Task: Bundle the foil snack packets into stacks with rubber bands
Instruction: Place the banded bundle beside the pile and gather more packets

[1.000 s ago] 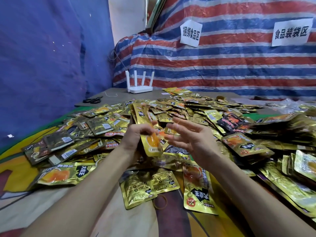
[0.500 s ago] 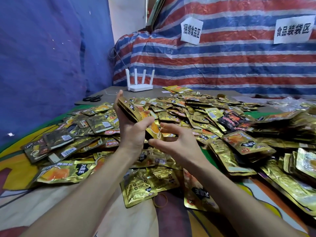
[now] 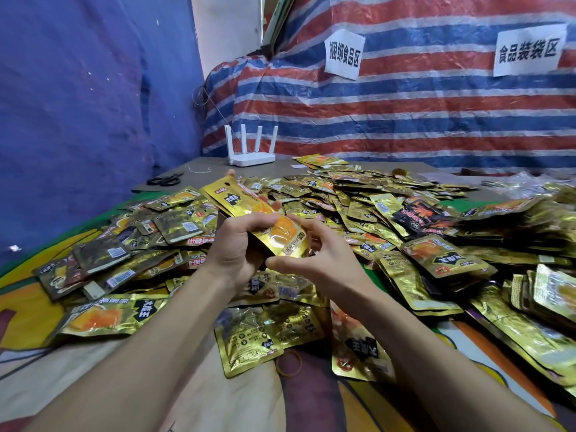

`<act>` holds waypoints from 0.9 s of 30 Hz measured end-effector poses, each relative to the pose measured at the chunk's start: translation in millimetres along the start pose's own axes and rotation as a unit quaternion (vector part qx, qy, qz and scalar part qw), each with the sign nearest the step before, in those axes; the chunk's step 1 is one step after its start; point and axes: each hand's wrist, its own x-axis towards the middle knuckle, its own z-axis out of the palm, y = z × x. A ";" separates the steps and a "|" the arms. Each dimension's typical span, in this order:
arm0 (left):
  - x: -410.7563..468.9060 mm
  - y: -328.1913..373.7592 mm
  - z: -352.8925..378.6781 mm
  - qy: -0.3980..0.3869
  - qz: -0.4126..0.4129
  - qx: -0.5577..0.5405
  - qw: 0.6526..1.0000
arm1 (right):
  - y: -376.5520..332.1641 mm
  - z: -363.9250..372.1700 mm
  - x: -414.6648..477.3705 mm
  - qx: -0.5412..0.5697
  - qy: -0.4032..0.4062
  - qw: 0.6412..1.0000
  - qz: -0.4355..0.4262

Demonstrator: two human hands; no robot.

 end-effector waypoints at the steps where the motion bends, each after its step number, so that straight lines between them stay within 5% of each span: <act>1: -0.1 -0.3 -0.4 -0.013 -0.009 0.000 1.000 | -0.7 -0.8 0.0 0.004 -0.001 1.000 -0.001; 5: -0.7 -1.1 -1.2 -0.043 -0.018 -0.009 0.999 | -2.8 -1.5 0.5 0.021 -0.007 1.000 -0.006; 12: 4.9 -11.9 4.8 0.082 -0.024 -0.043 0.995 | 7.0 15.5 2.6 0.111 0.027 0.993 0.012; 19: 2.7 -7.2 7.9 0.094 -0.049 -0.032 0.994 | 11.1 33.3 -1.4 0.117 0.035 0.992 0.018; 27: 2.7 2.7 12.0 0.049 -0.034 -0.088 0.994 | -3.3 12.9 5.0 0.426 -0.038 0.901 0.069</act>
